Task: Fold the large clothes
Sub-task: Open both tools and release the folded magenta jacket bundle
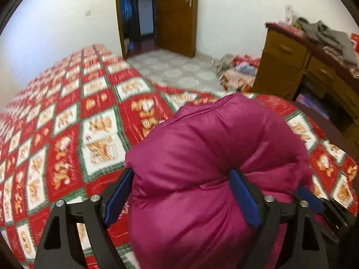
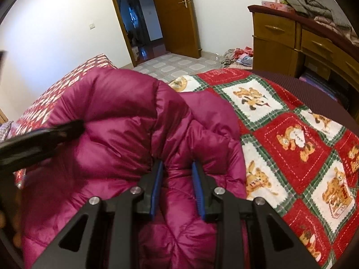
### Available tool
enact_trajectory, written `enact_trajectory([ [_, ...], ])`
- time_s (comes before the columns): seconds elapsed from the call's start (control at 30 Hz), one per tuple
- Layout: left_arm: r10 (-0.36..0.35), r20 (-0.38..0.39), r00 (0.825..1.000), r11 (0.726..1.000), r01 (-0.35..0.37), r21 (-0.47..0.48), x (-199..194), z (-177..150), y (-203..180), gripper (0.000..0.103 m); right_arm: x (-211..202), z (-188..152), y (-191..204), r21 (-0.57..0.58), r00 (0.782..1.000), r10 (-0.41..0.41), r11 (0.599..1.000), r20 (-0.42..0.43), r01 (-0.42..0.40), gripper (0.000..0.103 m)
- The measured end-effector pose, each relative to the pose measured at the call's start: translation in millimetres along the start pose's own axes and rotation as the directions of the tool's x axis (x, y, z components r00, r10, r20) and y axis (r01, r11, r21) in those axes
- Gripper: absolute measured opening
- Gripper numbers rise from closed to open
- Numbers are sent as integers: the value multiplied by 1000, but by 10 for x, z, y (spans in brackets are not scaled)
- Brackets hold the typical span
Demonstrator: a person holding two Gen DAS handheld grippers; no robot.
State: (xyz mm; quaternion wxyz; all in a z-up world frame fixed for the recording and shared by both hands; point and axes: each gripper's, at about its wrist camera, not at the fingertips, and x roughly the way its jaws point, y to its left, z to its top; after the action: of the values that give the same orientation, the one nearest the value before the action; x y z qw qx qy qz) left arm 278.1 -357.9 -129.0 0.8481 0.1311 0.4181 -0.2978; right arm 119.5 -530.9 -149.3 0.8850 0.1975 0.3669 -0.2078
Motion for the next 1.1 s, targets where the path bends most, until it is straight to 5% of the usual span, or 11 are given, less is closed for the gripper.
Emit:
enact_trajectory([
  [0.23,47,25,999,998,-48,40,119,-81,-114,95,2,6,-27,24,1000,16,1000,-3,-16,30],
  [0.6,24,13,1000,999,-25,41,99,-94,-81,95,11,11,-22,27,1000,12,1000,-3,-12,30],
  [1.03,-50,24,998,999,49,21,-689,-596,69,95,-6,15,75,-20,997,-74,997,-11,74,33],
  [1.1,-46,33,998,998,45,40,-818,-684,70,95,-48,25,76,-27,993,-113,993,-24,112,46],
])
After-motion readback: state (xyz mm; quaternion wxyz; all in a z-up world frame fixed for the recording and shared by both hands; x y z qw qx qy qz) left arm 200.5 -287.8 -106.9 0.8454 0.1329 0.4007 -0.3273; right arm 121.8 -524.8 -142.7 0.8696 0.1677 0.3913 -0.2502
